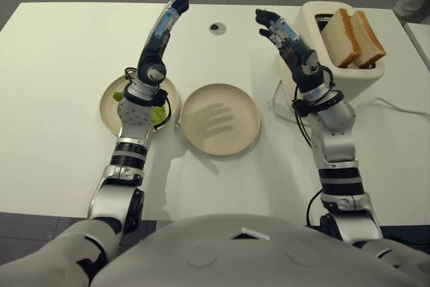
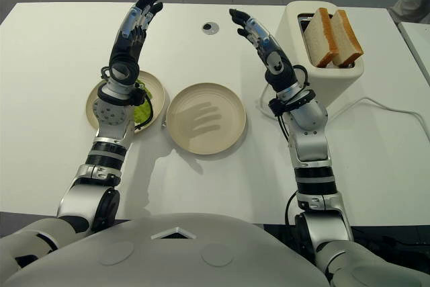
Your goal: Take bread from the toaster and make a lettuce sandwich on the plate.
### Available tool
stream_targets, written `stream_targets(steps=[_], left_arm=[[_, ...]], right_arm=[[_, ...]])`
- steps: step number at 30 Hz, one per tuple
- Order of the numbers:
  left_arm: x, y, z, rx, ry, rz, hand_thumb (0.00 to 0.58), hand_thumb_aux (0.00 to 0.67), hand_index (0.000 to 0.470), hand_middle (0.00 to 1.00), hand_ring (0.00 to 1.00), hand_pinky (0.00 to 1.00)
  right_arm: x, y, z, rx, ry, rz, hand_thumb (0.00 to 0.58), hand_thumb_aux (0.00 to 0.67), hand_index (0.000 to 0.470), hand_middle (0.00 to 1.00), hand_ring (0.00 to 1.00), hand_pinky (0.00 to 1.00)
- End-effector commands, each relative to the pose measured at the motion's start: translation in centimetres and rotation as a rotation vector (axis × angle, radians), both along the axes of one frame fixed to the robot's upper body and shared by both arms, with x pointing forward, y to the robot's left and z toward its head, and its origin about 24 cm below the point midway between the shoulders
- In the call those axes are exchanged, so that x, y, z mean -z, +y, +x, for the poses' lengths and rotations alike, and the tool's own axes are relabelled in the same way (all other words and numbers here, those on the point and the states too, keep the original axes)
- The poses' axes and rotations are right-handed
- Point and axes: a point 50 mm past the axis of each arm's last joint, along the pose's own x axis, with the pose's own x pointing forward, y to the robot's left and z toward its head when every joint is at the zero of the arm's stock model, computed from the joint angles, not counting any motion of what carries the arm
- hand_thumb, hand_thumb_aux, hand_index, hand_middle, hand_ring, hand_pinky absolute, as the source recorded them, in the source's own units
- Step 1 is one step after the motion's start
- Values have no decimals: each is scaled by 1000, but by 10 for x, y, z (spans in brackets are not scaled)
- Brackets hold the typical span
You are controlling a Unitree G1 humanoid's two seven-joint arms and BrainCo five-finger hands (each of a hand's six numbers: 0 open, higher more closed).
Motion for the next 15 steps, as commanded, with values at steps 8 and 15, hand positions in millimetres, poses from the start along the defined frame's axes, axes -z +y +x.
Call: stream_targets(steps=[8,15], left_arm=[[2,-2,-3,-11,-10,76,0,0,0,0,0,0],[2,-1,-3,-13,-11,76,0,0,0,0,0,0]], right_arm=[[-10,-4,4,78,-83,103,0,0,0,0,0,0],[-23,-12,-2,132,-182,61,0,0,0,0,0,0]])
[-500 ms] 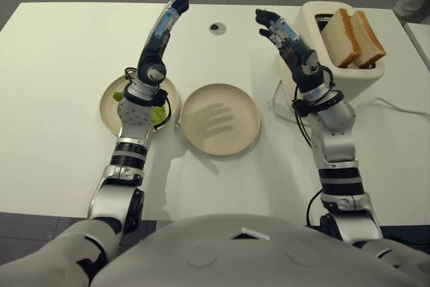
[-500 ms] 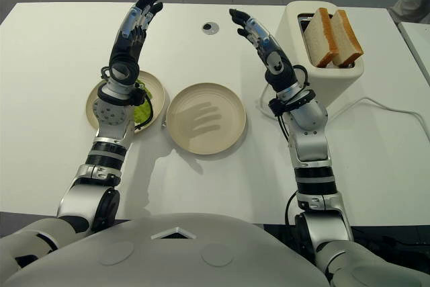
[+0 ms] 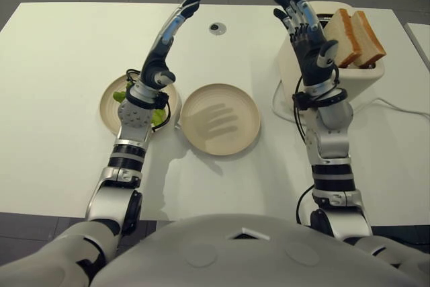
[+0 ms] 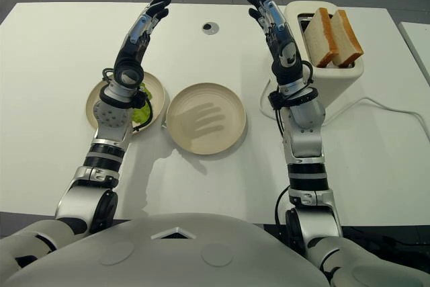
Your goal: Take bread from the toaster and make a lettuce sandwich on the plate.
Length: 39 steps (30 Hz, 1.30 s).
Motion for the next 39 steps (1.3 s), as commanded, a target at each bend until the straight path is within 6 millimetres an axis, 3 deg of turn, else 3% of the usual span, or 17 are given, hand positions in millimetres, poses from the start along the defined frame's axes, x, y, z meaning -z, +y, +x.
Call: stream_targets(steps=[1,4,7,12,15,20,26,27,28,29,30,31,32,33,39], left_arm=[[1,0,-2,3,2,16,0,0,0,0,0,0],[0,1,-3,0,-2,16,0,0,0,0,0,0],[-1,1,-4,-4,-6,17,0,0,0,0,0,0],[-1,3,-4,-8,-7,23,0,0,0,0,0,0],[0,4,-4,-12,-3,24,0,0,0,0,0,0],[0,6,-3,-16,1,29,0,0,0,0,0,0],[0,7,-2,-19,3,31,0,0,0,0,0,0],[1,6,-2,-19,4,31,0,0,0,0,0,0],[1,6,-2,-18,5,31,0,0,0,0,0,0],[1,6,-1,-18,5,32,0,0,0,0,0,0],[1,6,-1,-20,6,32,0,0,0,0,0,0],[1,7,0,-22,5,32,0,0,0,0,0,0],[0,8,0,-25,4,33,0,0,0,0,0,0],[0,8,1,-29,4,32,0,0,0,0,0,0],[0,12,4,-61,-2,58,0,0,0,0,0,0]], right_arm=[[-20,-13,-7,88,-119,-70,0,0,0,0,0,0],[-45,-42,-15,268,-246,-211,0,0,0,0,0,0],[-61,-87,-17,541,-276,-438,0,0,0,0,0,0],[-47,-153,-15,868,-84,-750,0,0,0,0,0,0],[-36,-180,-17,968,23,-862,0,0,0,0,0,0],[-1,-184,-10,894,194,-974,0,0,0,0,0,0],[12,-168,-5,776,210,-995,0,0,0,0,0,0],[12,-166,-5,761,211,-995,403,300,210,0,0,0],[13,-165,-5,753,210,-991,493,410,288,0,0,0],[11,-165,-5,756,201,-984,569,578,405,0,0,0],[7,-166,-5,766,182,-965,580,670,470,16,16,16],[2,-166,-5,777,157,-942,580,670,470,137,137,137],[-3,-166,-4,788,126,-910,580,670,470,647,647,647],[-9,-166,-5,801,97,-880,580,670,470,988,988,988],[-37,-172,-7,912,-50,-704,580,670,470,1000,1000,1000]])
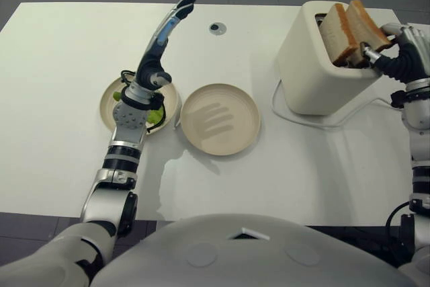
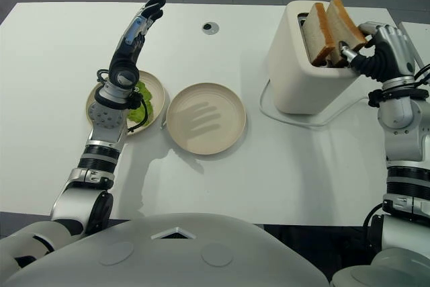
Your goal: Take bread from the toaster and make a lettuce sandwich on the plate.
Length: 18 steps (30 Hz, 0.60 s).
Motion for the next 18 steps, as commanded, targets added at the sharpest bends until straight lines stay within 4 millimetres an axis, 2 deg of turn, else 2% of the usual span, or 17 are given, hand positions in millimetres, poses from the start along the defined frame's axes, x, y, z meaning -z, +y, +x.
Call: stream_targets(steps=[1,3,6,8,10,14,16,18], left_arm=[[-1,6,6,-51,-5,52,0,0,0,0,0,0],[-2,15,10,-127,-23,121,0,0,0,0,0,0],[3,28,15,-250,-58,376,0,0,0,0,0,0],[20,42,16,-352,-46,699,0,0,0,0,0,0],[39,64,13,-407,26,927,0,0,0,0,0,0],[57,102,12,-518,168,1133,0,0,0,0,0,0],[66,111,10,-528,247,1180,0,0,0,0,0,0],[74,112,6,-500,304,1205,0,0,0,0,0,0]], right_arm=[[-26,-3,-2,18,-187,76,580,670,470,1000,1000,1000],[-38,-2,-6,3,-308,143,580,670,470,1000,1000,1000],[-61,6,-19,-73,-539,271,580,670,470,1000,1000,1000],[-71,16,-26,-172,-628,356,580,670,470,1000,1000,1000],[-74,31,-29,-316,-635,446,580,670,470,1000,1000,1000],[-69,66,-30,-614,-500,603,580,670,470,1000,1000,1000],[-48,95,-23,-756,-267,624,580,670,470,1000,1000,1000],[-19,119,-21,-857,-25,611,580,670,470,1000,1000,1000]])
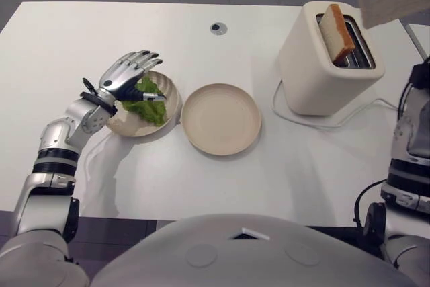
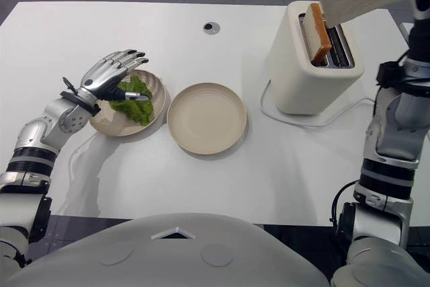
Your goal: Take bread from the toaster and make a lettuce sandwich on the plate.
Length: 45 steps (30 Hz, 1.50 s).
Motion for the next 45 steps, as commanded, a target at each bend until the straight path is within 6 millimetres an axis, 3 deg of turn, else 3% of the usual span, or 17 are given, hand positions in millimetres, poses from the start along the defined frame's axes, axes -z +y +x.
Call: stream_targets(steps=[1,5,6,7,8,11,16,19,24,28,31,33,40,43,44,45], left_arm=[[18,4,-8,-19,136,39,0,0,0,0,0,0],[26,9,-12,-47,200,69,0,0,0,0,0,0],[28,8,-12,-45,210,71,164,102,72,0,0,0],[28,8,-13,-42,212,72,487,402,282,0,0,0],[28,7,-13,-39,213,77,580,670,470,0,0,0],[27,4,-13,-19,214,76,580,670,470,0,0,0],[27,-5,-13,27,210,53,580,670,470,0,0,0],[25,-10,-13,64,195,19,580,670,470,0,0,0],[21,-12,-10,83,162,-5,580,670,470,0,0,0],[20,-12,-8,83,150,-7,580,670,470,0,0,0],[21,-11,-8,81,147,-9,580,670,470,0,0,0],[21,-12,-7,82,146,-11,580,670,470,0,0,0],[21,-14,-5,95,123,-20,580,670,470,0,0,0],[17,-16,-3,106,85,-31,580,670,470,0,0,0],[15,-16,-3,109,69,-37,580,670,470,0,0,0],[12,-16,-2,114,49,-45,580,670,470,0,0,0]], right_arm=[[54,44,2,-283,316,-193,580,670,470,1000,1000,1000],[106,80,-9,-485,553,-406,580,670,470,1000,1000,1000],[118,85,-11,-510,601,-451,580,670,470,1000,1000,1000],[131,88,-11,-521,651,-513,580,670,470,1000,1000,1000],[145,90,-10,-515,706,-578,580,670,470,1000,1000,1000],[169,91,-8,-498,789,-678,580,670,470,1000,1000,1000],[172,96,-2,-476,772,-666,580,670,470,1000,1000,1000],[162,98,-2,-506,746,-594,580,670,470,1000,1000,1000],[128,96,-8,-630,668,-385,580,670,470,1000,1000,1000],[112,86,5,-539,625,-307,580,670,470,1000,1000,1000],[122,78,29,-288,596,-403,580,670,470,1000,1000,1000],[132,79,35,-215,599,-467,580,670,470,1000,1000,1000],[164,92,35,-208,637,-648,580,670,470,1000,1000,1000],[168,90,33,-210,646,-685,580,670,470,1000,1000,1000],[166,88,34,-197,641,-685,580,670,470,933,933,933],[164,86,36,-179,631,-686,576,617,433,780,780,780]])
